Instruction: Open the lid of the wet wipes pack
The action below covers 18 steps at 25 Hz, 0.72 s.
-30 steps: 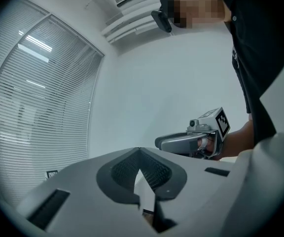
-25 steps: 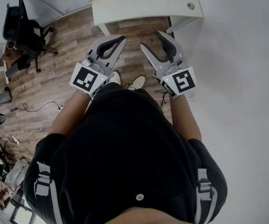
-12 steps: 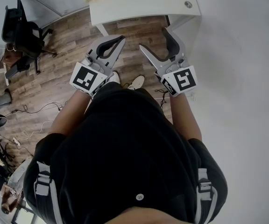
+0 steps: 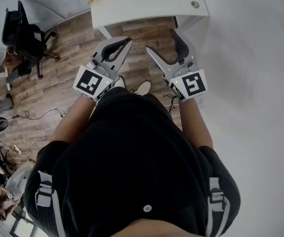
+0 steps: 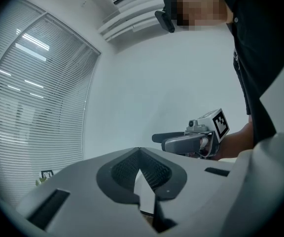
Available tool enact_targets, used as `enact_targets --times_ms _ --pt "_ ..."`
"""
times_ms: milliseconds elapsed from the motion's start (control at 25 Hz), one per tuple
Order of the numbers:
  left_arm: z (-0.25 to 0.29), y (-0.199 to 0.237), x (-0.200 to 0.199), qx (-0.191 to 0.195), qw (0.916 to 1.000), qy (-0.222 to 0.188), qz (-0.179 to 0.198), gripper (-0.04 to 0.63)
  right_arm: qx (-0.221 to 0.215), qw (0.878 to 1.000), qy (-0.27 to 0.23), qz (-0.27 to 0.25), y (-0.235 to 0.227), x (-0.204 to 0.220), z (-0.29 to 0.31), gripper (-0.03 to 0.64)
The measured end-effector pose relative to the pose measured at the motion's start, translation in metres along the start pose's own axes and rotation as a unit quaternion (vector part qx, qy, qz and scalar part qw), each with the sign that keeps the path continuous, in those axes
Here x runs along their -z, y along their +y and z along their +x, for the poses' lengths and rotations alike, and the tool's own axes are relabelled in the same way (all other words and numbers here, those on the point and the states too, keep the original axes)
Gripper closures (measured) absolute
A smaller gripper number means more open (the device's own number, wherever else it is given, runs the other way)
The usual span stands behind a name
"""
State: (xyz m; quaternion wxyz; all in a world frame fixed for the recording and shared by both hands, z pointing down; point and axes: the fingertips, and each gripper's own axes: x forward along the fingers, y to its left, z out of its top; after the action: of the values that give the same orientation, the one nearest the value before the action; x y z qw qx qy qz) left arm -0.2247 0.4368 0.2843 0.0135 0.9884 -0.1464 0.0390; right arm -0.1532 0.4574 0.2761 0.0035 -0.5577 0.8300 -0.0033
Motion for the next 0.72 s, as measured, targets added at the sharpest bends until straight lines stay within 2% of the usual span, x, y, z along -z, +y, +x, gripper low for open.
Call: enact_targets --times_ms 400,720 --pt "0.027 -0.025 -0.002 -0.011 0.9999 -0.006 -0.006 0.588 -0.012 1.000 -0.001 -0.003 -0.029 0.004 -0.021 0.247" --pt "0.050 -0.010 0.007 -0.017 0.9998 -0.003 -0.012 0.588 -0.022 1.000 0.003 -0.003 -0.050 0.010 -0.004 0.247"
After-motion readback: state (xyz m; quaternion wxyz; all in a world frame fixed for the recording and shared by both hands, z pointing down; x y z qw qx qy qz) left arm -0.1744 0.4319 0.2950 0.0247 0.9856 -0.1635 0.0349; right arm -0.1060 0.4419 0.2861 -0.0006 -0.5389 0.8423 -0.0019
